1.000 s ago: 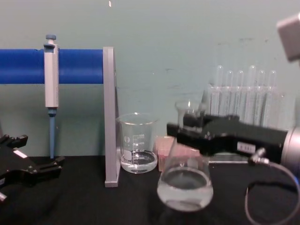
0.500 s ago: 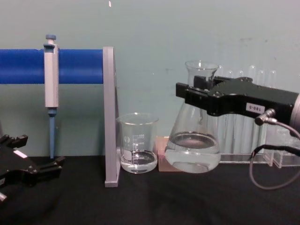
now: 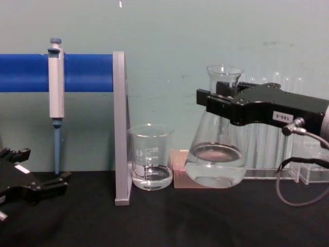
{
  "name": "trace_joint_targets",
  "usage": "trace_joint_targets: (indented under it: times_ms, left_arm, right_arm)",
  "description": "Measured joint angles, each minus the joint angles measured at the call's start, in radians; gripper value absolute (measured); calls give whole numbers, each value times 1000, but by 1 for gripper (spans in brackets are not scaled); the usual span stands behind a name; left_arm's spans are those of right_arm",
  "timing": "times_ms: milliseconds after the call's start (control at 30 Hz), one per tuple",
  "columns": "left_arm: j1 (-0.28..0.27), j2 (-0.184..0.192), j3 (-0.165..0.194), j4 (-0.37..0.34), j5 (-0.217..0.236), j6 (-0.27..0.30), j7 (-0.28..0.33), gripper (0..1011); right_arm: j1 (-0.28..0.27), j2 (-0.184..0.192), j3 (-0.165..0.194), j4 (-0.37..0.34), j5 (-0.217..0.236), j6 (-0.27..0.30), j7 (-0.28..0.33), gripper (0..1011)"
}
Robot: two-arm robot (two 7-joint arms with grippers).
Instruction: Grasp the erlenmeyer flask with one hand, shake it three times, then place it back.
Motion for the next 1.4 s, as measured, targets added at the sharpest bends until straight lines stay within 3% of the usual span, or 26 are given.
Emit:
trace_joint_targets:
  times_ms: [833,1400]
  left_arm:
    - [0,0,0,0,0,0,0,1001]
    - [0,0,0,0,0,0,0,1001]
  right_arm:
    - [0,-12,0,15,4,8,3,458]
    - [-3,-15,-42,-2,28,8,53,458]
